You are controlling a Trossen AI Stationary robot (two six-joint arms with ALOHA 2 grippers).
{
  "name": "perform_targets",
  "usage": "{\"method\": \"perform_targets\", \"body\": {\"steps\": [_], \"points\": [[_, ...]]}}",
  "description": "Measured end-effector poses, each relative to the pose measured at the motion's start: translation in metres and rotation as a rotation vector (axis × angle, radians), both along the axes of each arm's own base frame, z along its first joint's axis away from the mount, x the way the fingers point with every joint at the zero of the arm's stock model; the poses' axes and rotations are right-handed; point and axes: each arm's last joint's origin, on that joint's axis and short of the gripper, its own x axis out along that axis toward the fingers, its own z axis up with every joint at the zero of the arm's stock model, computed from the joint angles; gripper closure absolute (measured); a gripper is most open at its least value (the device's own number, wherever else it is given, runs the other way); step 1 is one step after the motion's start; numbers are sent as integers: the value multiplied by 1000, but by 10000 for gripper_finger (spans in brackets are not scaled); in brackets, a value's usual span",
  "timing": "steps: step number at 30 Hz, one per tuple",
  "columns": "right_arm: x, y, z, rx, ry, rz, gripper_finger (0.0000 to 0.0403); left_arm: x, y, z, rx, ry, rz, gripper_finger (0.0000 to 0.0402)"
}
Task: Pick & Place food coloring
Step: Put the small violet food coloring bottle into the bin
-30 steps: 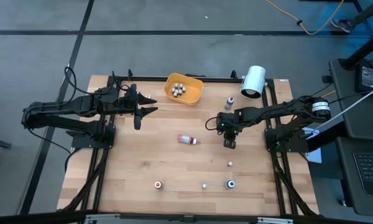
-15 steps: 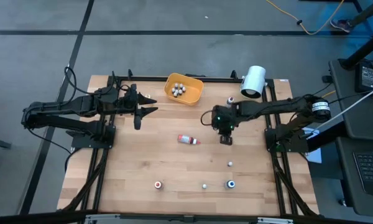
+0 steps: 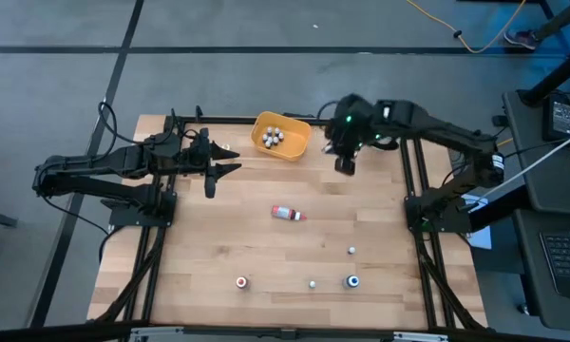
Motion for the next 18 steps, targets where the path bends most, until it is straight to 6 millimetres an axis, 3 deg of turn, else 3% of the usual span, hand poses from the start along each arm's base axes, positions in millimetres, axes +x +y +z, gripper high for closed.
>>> {"method": "perform_targets", "body": {"steps": [5, 10, 13, 18], "points": [[-13, -12, 18, -21, 14, -24, 324, 0, 0, 0, 0, 0, 0, 263], [-17, -24, 19, -37, 16, -36, 325, 0, 0, 0, 0, 0, 0, 263], [-11, -33, 14, -38, 42, -2, 330, 0, 0, 0, 0, 0, 0, 263], [22, -56, 5, -56, 120, 110, 323, 0, 0, 0, 0, 0, 0, 263]]}}
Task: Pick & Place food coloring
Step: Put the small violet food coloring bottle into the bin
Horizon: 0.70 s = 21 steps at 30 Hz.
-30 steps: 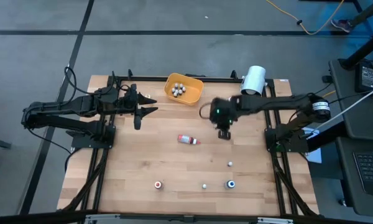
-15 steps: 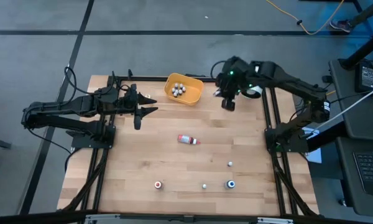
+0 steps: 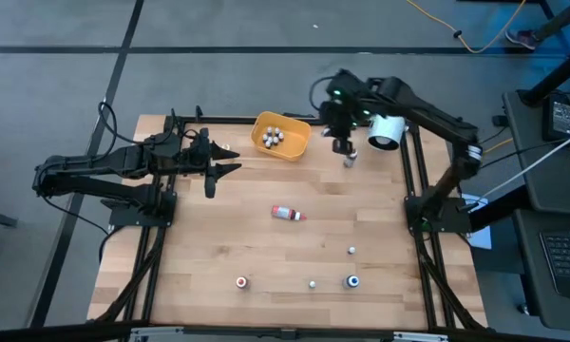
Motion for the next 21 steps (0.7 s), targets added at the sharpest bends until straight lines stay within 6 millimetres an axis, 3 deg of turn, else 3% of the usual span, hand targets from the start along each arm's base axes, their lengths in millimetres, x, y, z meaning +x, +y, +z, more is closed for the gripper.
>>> {"method": "perform_targets", "body": {"steps": [7, 11, 21], "points": [[54, -35, -11, -6, -49, 125, 325, 0, 0, 0, 0, 0, 0, 263], [74, -51, -24, -10, -85, 121, 324, 0, 0, 0, 0, 0, 0, 263], [116, -80, -100, 44, -24, 134, 325, 0, 0, 0, 0, 0, 0, 263]]}}
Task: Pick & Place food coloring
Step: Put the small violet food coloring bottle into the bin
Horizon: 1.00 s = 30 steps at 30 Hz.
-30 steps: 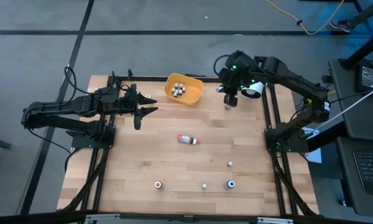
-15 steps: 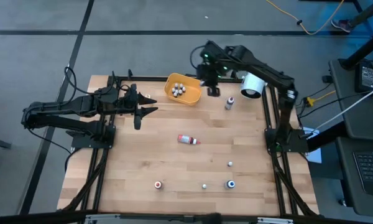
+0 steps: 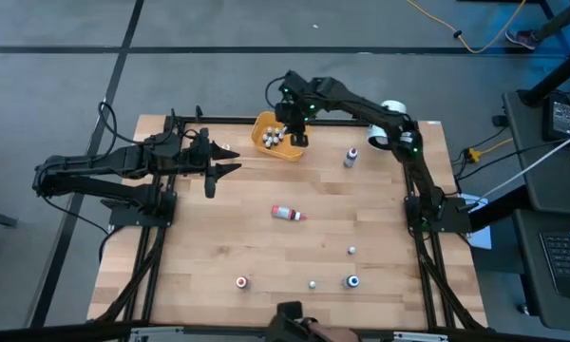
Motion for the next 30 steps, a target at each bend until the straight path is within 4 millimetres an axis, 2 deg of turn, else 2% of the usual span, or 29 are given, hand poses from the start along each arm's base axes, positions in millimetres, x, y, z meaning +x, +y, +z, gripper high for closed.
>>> {"method": "perform_targets", "body": {"steps": [6, 13, 30], "points": [[19, -10, -37, 16, 0, -3, 322, 0, 0, 0, 0, 0, 0, 263], [27, -14, -67, 44, 51, -5, 323, 0, 0, 0, 0, 0, -1, 263], [39, -14, -101, 43, 86, -19, 320, 0, 0, 0, 0, 0, 0, 263]]}}
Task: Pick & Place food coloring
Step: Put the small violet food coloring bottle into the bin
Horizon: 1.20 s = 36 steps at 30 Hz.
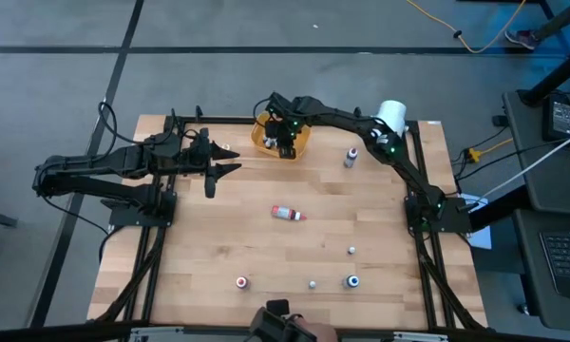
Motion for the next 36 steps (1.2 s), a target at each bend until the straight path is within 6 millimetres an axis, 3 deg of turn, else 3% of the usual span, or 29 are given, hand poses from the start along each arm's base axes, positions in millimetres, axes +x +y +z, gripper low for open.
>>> {"method": "perform_targets", "body": {"steps": [36], "points": [[7, -2, -17, -17, 2, -33, 315, 0, 0, 0, 0, 0, -1, 263]]}}
